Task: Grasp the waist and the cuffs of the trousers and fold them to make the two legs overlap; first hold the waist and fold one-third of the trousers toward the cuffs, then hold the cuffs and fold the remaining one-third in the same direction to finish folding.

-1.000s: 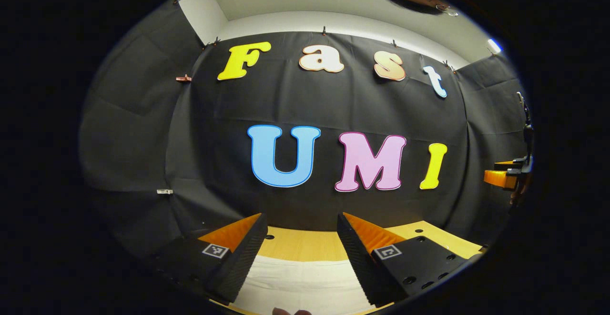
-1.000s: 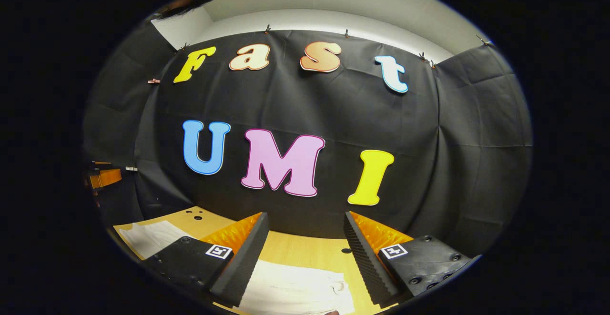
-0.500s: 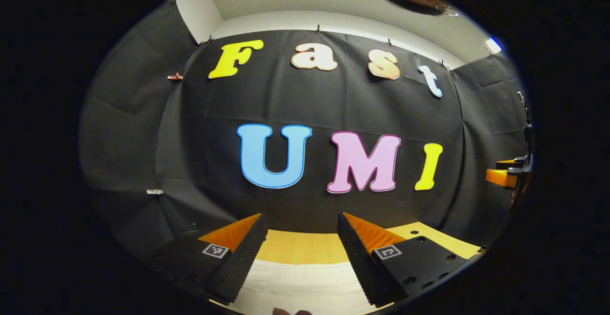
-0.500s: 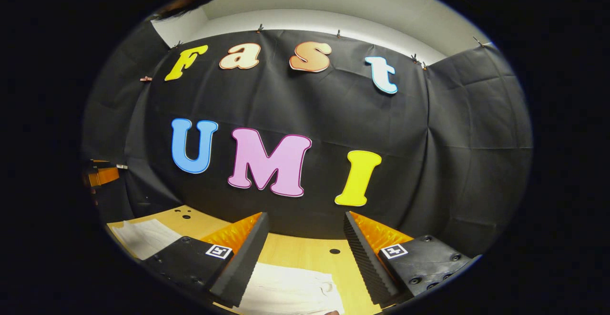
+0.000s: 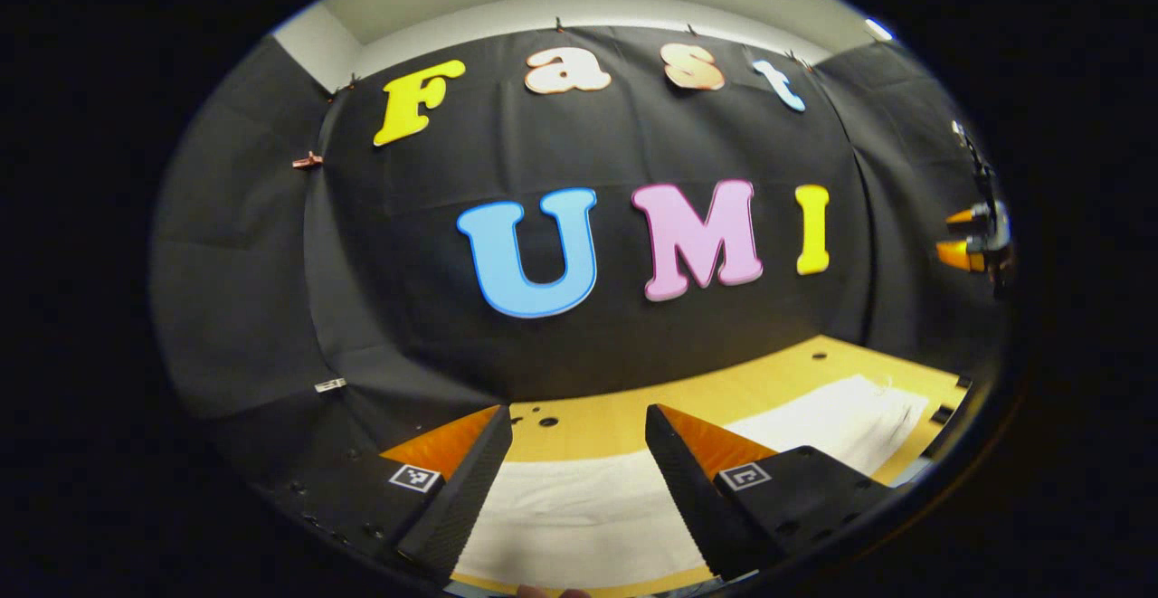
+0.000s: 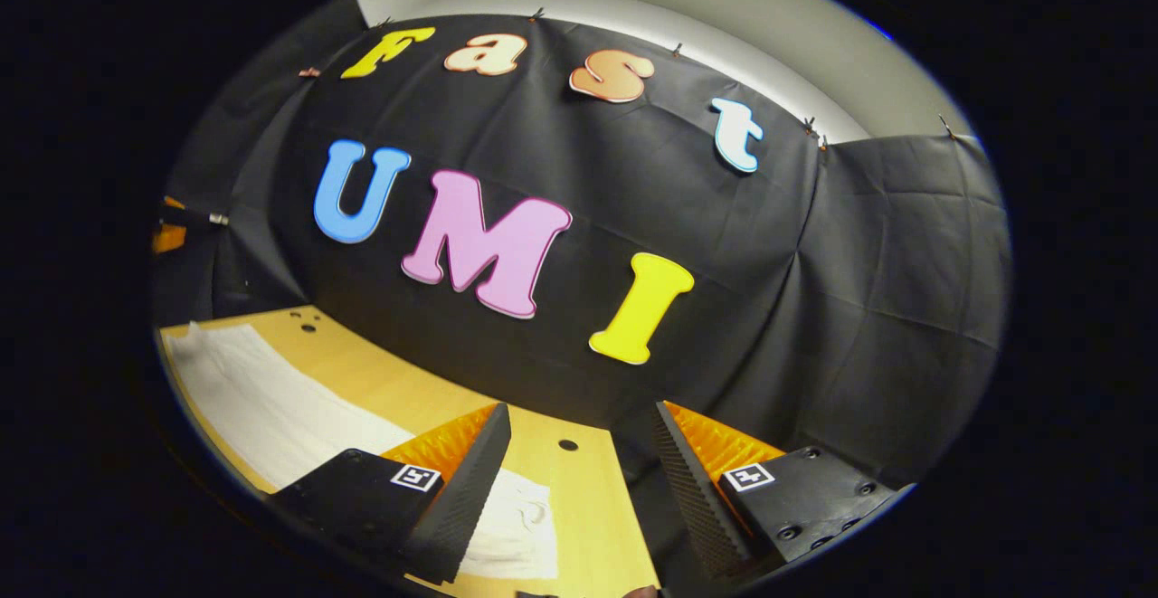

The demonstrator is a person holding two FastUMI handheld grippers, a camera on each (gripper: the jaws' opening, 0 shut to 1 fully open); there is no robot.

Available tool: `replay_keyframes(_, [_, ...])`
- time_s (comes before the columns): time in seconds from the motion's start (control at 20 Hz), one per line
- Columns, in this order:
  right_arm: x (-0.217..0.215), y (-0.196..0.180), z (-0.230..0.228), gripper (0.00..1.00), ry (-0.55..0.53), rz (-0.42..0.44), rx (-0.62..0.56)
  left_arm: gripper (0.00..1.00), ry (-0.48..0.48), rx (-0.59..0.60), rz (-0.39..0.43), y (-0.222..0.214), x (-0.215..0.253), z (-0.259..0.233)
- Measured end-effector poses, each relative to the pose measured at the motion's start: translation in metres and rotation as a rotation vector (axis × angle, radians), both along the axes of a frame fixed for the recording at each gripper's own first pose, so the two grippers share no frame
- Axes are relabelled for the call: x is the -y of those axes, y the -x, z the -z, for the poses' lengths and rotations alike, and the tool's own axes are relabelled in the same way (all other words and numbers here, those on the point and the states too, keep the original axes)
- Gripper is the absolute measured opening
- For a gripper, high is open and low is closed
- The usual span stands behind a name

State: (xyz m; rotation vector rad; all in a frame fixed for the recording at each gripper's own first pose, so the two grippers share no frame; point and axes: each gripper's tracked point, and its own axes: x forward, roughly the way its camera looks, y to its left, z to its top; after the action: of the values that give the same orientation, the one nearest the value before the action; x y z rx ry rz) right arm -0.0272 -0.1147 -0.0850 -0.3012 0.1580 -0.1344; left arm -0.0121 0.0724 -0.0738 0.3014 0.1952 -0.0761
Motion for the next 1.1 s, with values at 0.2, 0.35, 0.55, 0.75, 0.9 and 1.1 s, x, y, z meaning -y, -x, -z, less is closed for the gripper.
replay_keyframes(0.2, [0.018,0.018,0.043,0.97,0.082,0.041,-0.102,0.96,-0.243,-0.162,0.094,0.018,-0.034,0.067])
replay_keyframes(0.35, [0.022,0.031,0.07,0.97,0.147,0.043,-0.172,0.95,-0.388,-0.351,0.23,0.038,-0.047,0.141])
replay_keyframes(0.55, [0.026,0.051,0.102,0.97,0.224,0.038,-0.26,0.95,-0.6,-0.569,0.286,0.06,-0.099,0.228])
replay_keyframes(0.75, [0.028,0.073,0.134,0.98,0.252,0.053,-0.347,0.95,-0.787,-0.652,0.347,0.055,-0.135,0.273])
replay_keyframes(0.9, [0.026,0.083,0.148,0.97,0.248,0.066,-0.387,0.95,-0.856,-0.71,0.428,0.056,-0.15,0.296])
replay_keyframes(1.1, [0.025,0.091,0.154,0.98,0.241,0.082,-0.404,0.95,-0.902,-0.783,0.491,0.054,-0.159,0.317])
